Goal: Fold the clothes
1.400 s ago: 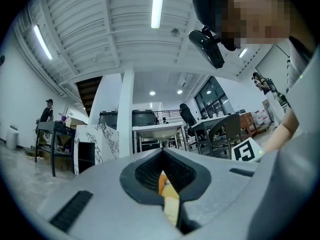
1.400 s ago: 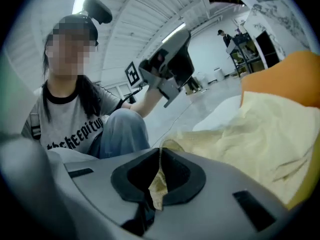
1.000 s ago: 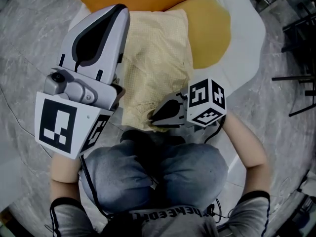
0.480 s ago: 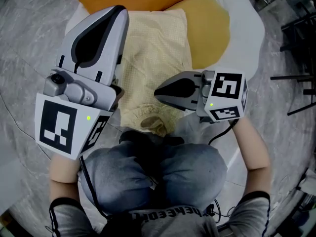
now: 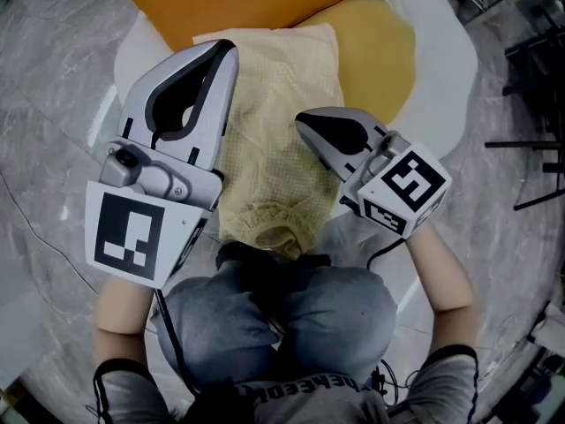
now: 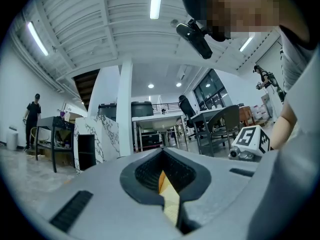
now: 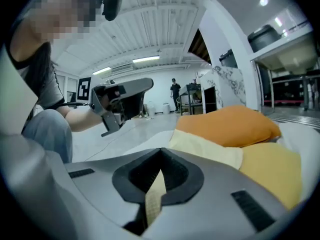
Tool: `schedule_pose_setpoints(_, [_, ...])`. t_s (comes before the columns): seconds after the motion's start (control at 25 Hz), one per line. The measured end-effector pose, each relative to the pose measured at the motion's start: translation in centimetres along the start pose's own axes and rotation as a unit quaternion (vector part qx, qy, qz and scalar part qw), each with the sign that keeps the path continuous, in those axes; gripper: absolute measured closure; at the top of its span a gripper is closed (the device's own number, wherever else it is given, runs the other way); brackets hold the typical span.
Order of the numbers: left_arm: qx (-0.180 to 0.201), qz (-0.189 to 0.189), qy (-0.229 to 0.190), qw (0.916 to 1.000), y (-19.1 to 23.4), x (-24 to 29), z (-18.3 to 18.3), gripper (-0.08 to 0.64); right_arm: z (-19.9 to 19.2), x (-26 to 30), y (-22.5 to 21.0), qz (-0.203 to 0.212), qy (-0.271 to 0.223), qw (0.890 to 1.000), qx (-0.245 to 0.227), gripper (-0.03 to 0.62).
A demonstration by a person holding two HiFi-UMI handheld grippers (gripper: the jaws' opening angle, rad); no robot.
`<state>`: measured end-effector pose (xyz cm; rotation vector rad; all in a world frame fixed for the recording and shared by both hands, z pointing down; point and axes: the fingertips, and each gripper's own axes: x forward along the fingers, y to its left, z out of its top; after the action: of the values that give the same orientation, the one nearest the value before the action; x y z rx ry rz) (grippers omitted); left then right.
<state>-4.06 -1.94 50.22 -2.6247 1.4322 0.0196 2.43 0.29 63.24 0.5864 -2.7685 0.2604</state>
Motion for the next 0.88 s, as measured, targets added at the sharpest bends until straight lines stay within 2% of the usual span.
schedule_pose_setpoints(0.24, [-0.044, -0.002, 0.032, 0.9985, 2.4, 1.3, -1.3, 0.557, 2.9, -0.3, -3.3, -0.069, -0.036, 0.997, -0.005, 0.591])
schedule_pose_setpoints(0.52, [-0.072, -0.025, 0.059, 0.9953, 3.3, 3.2, -0.8, 0.557, 6.2, -1.8, -5.7, -0.145, -0.048, 0.988, 0.027, 0.591])
schedule_pose_setpoints(0.68, [-0.08, -0.027, 0.063, 0.9944, 4.0, 4.1, 1.1, 0.557, 9.6, -2.4, -5.8, -0.156, -0.055, 0.985, 0.041, 0.591])
schedule_pose_setpoints(0.88, [-0.089, -0.049, 0.084, 0.9913, 3.9, 4.6, 4.8, 0.557, 14.6, -3.8, -4.5, -0.163, -0.046, 0.985, 0.024, 0.591])
